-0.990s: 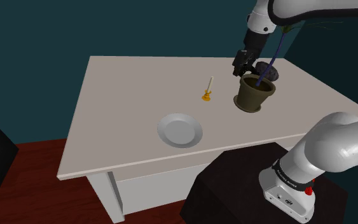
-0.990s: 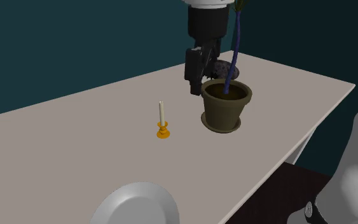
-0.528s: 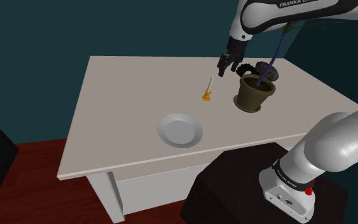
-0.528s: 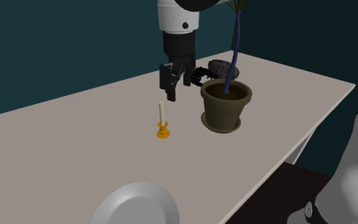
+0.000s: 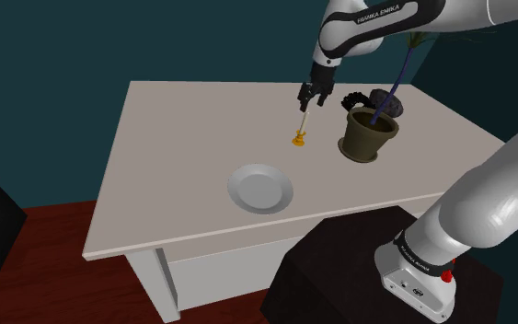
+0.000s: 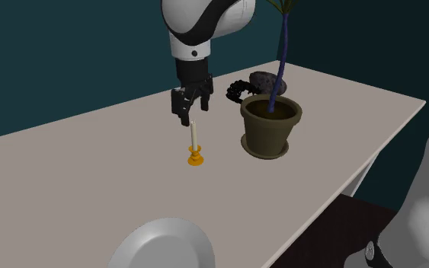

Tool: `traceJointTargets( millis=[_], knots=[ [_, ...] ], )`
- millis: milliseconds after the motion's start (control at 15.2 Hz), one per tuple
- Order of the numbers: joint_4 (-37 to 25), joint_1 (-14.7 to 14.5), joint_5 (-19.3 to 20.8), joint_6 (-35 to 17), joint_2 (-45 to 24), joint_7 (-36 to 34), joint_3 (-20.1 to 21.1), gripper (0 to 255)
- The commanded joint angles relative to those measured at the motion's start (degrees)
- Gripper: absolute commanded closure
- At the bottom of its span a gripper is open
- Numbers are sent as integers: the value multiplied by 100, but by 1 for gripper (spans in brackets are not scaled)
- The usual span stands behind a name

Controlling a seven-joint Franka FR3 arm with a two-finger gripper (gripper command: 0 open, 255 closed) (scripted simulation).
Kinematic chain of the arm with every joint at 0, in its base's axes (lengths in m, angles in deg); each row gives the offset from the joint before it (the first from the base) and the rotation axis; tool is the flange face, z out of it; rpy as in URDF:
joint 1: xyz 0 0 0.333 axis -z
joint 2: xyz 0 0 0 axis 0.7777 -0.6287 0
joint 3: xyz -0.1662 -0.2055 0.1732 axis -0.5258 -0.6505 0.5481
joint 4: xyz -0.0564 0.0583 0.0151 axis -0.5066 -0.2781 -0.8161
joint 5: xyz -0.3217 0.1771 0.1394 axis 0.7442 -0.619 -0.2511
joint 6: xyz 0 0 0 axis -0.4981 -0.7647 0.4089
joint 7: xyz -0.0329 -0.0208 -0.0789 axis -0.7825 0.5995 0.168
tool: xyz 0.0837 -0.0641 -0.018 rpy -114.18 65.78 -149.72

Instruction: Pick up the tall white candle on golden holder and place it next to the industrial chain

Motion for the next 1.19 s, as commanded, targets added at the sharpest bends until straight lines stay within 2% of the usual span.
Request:
traceJointTargets(
  millis=[0, 396, 858, 924, 1122],
  knots=[
    [6, 1, -24, -136, -129, 7, -3, 0],
    [234, 4, -45, -558, -324, 23, -7, 0],
    [232, 4, -45, -557, -325, 23, -7, 0],
    [232, 4, -45, -557, -325, 23, -7, 255],
    [232, 4, -45, -557, -325, 23, -7, 255]
  ],
)
